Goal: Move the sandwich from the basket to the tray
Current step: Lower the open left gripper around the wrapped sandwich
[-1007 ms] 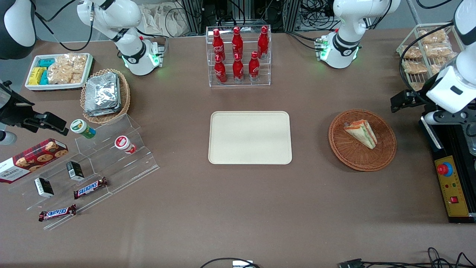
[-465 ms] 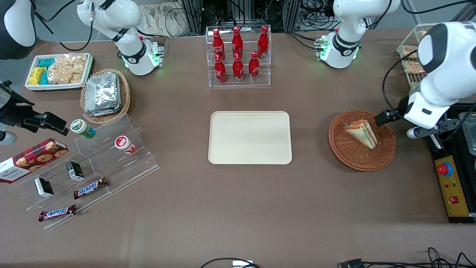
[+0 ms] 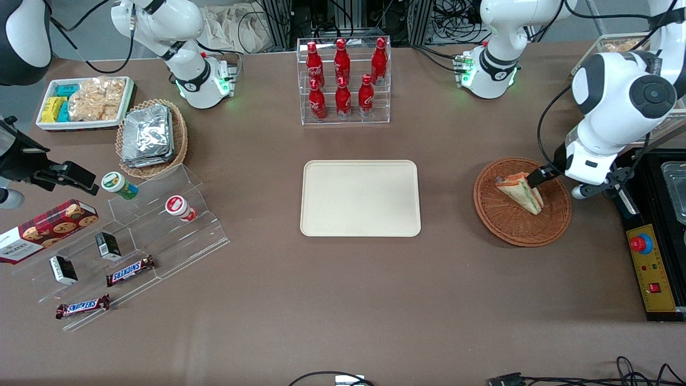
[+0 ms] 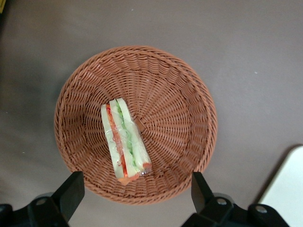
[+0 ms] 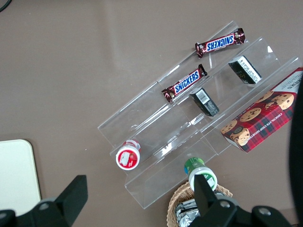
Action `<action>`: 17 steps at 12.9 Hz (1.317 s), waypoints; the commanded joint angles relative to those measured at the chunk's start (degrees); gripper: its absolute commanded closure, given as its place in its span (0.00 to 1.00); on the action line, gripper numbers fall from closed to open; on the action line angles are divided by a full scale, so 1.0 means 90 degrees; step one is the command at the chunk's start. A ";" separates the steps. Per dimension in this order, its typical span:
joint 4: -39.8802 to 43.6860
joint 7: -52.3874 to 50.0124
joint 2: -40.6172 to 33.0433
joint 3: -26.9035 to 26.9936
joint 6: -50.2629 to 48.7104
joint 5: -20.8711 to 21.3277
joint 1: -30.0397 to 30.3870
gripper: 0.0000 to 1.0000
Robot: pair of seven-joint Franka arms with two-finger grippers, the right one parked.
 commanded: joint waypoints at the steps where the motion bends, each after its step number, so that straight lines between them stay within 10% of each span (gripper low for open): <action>1: -0.0586 -0.0318 -0.0094 0.0103 0.0682 0.0052 0.0022 0.00; 17: -0.2072 -0.0739 0.0775 0.0113 0.3496 0.0043 0.0022 0.00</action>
